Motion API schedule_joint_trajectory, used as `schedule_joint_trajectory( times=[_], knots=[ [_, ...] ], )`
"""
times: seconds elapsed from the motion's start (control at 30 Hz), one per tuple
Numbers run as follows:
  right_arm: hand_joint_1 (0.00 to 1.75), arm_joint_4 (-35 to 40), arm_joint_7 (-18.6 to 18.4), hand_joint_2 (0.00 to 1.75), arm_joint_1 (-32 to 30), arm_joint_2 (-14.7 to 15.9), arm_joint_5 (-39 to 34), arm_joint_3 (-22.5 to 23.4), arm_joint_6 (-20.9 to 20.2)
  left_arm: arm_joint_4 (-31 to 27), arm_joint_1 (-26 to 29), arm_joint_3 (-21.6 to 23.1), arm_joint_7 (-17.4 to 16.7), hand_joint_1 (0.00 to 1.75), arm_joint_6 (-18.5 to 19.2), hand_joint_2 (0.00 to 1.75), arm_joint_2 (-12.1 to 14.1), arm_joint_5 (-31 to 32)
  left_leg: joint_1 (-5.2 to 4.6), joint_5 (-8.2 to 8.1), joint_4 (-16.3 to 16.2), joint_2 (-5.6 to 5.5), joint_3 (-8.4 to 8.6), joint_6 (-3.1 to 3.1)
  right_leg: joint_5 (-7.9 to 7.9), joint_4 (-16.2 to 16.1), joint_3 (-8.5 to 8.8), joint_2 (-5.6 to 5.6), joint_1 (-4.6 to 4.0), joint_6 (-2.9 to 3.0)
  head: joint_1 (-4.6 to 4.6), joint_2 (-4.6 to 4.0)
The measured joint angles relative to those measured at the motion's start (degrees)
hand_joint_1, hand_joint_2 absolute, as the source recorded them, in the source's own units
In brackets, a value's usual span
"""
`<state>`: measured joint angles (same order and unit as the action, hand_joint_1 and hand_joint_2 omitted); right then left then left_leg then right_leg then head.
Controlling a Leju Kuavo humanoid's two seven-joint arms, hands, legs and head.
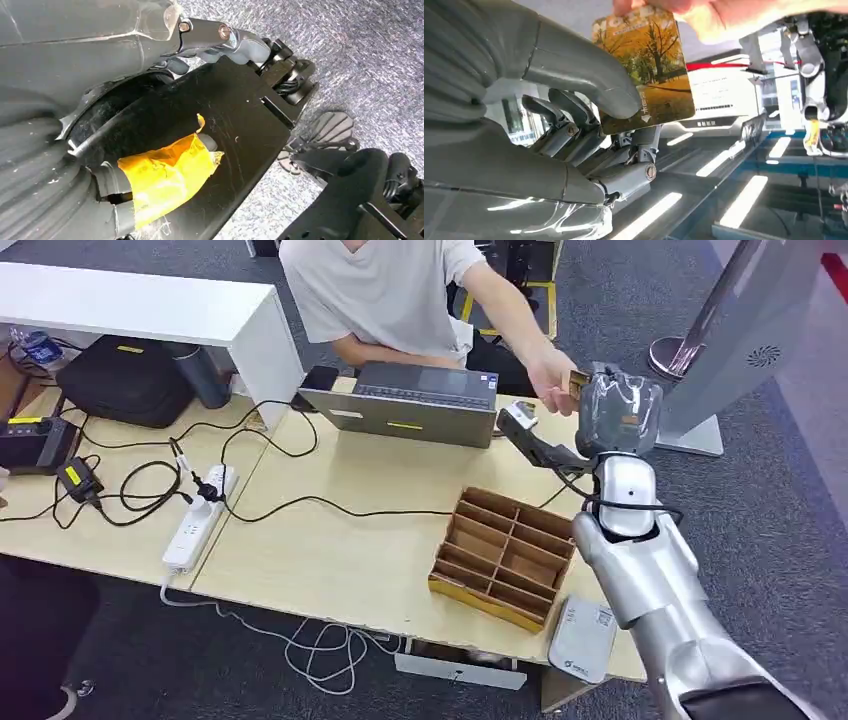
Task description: Pass the card to the sensor for recognition and then transmit it.
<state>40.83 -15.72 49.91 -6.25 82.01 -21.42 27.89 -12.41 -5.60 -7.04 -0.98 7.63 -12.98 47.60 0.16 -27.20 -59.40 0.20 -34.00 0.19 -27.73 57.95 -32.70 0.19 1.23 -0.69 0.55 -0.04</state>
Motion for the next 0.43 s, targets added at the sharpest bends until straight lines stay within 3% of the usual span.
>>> schedule_joint_trajectory(
  times=[0.17, 0.43],
  knots=[
    [0.0, -3.06, -0.07, 1.75, 0.94, -0.57, -0.55, -0.02, -0.28, 0.0, -0.18, -1.51, -0.35, 0.0, 2.43, 1.75, -0.04, -1.99, 0.0, -0.01, 0.0, -0.02, -0.04, 0.01, -0.01, 0.0, -0.05, -0.01, 0.0, 0.01, 0.02, 0.0],
    [0.0, -4.78, -2.43, 1.75, -0.26, 1.64, 0.59, 0.2, -0.72, 0.0, -0.16, -2.25, -0.35, 0.0, 0.63, 1.75, -0.13, -1.55, 0.0, -0.01, -0.02, -0.01, -0.03, 0.01, -0.01, -0.01, -0.08, -0.02, 0.01, 0.0, 0.0, 0.0]
  ],
)
